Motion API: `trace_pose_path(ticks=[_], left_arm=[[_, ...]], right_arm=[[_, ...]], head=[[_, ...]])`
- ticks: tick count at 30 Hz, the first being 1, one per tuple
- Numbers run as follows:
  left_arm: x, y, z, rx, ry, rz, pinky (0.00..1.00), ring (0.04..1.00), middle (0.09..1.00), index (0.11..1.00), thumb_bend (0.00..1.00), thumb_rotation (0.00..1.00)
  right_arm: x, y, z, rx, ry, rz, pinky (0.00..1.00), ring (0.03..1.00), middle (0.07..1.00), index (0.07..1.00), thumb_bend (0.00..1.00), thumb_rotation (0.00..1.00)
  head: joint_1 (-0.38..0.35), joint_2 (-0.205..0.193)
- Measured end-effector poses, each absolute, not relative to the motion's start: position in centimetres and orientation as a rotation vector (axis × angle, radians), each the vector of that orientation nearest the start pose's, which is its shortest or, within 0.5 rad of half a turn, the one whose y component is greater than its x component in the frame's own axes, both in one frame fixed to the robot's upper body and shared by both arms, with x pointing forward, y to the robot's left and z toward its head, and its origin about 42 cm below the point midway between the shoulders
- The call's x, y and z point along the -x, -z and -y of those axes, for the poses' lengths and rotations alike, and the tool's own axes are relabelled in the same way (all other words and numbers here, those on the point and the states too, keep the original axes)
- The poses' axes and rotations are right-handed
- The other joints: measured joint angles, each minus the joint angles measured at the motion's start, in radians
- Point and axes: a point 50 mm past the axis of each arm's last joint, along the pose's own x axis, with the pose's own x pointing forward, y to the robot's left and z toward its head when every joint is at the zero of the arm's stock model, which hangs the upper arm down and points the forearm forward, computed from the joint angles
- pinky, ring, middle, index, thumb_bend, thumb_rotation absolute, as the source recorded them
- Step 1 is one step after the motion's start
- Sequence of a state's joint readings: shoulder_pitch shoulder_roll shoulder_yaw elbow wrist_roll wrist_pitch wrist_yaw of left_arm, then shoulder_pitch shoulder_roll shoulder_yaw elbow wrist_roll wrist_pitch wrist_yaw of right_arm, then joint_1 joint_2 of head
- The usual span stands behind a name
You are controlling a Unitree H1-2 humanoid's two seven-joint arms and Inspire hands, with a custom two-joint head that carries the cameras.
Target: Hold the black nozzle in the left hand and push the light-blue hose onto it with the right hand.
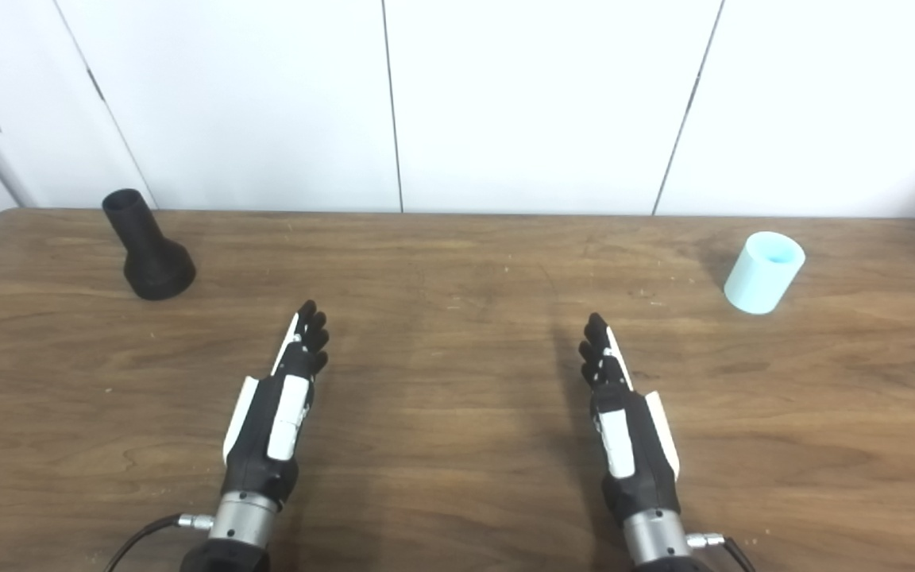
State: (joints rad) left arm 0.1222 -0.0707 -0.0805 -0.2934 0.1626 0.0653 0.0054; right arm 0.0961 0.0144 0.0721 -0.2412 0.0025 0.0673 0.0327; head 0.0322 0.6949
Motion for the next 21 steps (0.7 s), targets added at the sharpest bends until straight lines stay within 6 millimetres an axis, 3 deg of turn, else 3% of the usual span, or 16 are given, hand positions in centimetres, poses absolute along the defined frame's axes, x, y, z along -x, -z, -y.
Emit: trace_pose_path(ticks=[21], left_arm=[[-24.35,-14.34,-17.83,-0.086,0.002,0.123,1.0,1.0,1.0,1.0,0.74,1.0]], right_arm=[[-25.17,-13.26,19.0,-0.023,-0.078,0.082,1.0,1.0,1.0,1.0,0.77,1.0]], head=[[0.005,-0.006]])
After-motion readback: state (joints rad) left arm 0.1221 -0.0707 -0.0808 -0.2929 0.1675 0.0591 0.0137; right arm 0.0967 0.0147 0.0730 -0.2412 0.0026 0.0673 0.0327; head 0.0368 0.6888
